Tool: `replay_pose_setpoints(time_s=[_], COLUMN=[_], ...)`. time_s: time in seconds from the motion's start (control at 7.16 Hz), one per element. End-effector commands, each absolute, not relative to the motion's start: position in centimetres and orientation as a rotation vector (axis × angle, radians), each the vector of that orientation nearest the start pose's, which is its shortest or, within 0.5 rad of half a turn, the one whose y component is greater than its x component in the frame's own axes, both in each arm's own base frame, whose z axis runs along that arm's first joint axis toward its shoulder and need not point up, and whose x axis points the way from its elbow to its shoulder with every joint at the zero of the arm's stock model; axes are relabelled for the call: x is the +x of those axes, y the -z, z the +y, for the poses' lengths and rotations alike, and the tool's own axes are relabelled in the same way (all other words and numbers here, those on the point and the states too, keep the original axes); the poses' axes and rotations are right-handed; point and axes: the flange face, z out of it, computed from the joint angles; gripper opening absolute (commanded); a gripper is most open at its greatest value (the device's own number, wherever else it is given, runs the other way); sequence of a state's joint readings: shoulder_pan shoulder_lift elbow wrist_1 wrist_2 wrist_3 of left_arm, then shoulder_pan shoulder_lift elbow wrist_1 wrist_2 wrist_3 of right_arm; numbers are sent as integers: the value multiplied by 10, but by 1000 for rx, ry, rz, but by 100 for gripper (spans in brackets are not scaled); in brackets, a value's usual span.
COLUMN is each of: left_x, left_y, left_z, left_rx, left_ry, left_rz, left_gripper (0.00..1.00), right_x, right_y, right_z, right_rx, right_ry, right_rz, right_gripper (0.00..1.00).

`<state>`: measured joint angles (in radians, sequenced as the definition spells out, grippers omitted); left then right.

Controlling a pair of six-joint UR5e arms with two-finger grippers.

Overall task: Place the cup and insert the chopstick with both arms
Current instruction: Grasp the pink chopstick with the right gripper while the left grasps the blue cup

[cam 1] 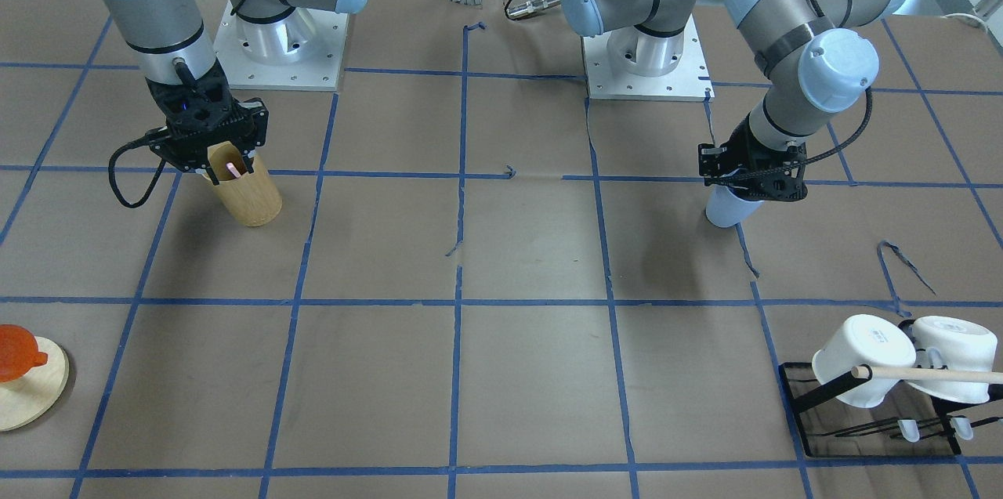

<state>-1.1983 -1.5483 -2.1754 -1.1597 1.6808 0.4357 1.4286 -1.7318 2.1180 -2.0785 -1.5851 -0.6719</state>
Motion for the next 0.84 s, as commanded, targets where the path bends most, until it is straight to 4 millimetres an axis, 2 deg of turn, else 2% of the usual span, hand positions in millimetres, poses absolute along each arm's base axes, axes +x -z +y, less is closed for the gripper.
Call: replay_pose_setpoints(time_s=[0.0,0.28,0.56,0.7], left_x=[31,33,16,3], left_y=[-251,-267,-305,-322], left_z=[-416,-426,-451,-466], left_rx=[91,52,-110,-266], left_ry=[-327,-257,-209,-189], left_rz=[3097,3084,3104,3116], left_gripper=[0,0,0,0], right_x=[72,72,73,73], right_y=[-354,-354,-355,-361], right_z=[-424,-424,-423,-420], right_rx=[-836,-833,-833,-831], right_ry=[185,181,177,200], right_rz=[3090,3090,3087,3092], right_gripper=[29,19,13,9])
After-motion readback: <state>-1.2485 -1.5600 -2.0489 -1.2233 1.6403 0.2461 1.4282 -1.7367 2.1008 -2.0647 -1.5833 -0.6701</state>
